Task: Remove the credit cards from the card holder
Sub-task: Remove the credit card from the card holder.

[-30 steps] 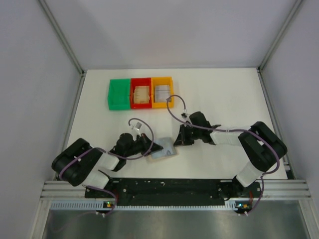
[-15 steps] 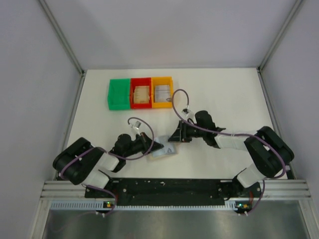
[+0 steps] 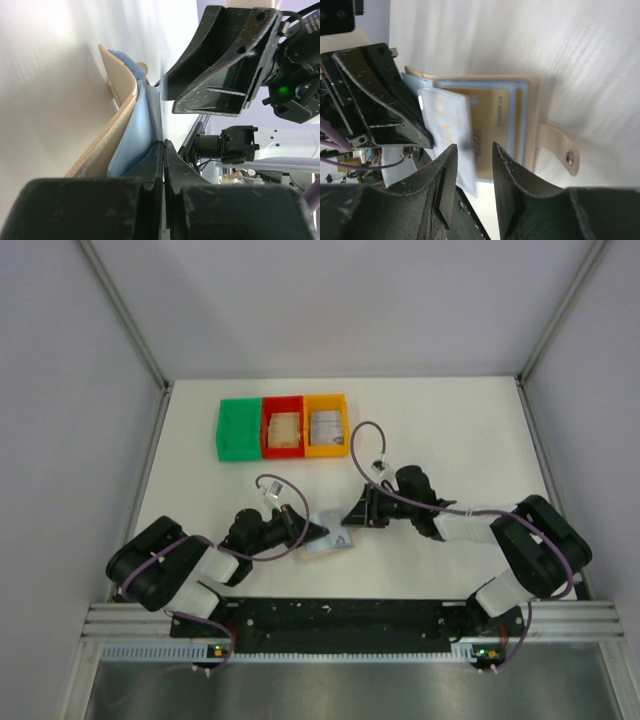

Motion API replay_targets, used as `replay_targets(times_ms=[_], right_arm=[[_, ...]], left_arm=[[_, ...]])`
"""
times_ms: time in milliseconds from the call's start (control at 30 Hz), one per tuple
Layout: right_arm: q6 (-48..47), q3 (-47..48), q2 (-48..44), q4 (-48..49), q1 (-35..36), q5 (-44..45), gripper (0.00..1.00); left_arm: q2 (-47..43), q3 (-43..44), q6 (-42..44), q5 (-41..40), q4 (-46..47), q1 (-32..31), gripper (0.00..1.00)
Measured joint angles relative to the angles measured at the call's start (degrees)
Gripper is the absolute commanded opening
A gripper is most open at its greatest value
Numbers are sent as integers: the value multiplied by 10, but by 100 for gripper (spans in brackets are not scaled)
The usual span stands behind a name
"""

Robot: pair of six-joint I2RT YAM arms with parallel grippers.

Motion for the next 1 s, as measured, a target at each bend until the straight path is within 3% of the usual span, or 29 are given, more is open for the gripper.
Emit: replay_targets(times_ms=[233, 500, 633, 733, 1000], right_arm=[[3, -11, -2, 3, -6, 4, 34], [27, -14, 11, 72, -6, -44, 31], [35, -14, 29, 92, -8, -59, 20], [42, -14, 40, 103, -9, -66, 0], [42, -14, 41, 117, -12, -78, 0]], left_arm=[[0, 0, -2, 3, 7, 0, 0], [0, 0, -2, 8, 10, 0, 0], [0, 0, -2, 9, 10, 0, 0], [-3, 0, -2, 11, 14, 0, 0], [-4, -2, 0, 9, 10, 4, 0]])
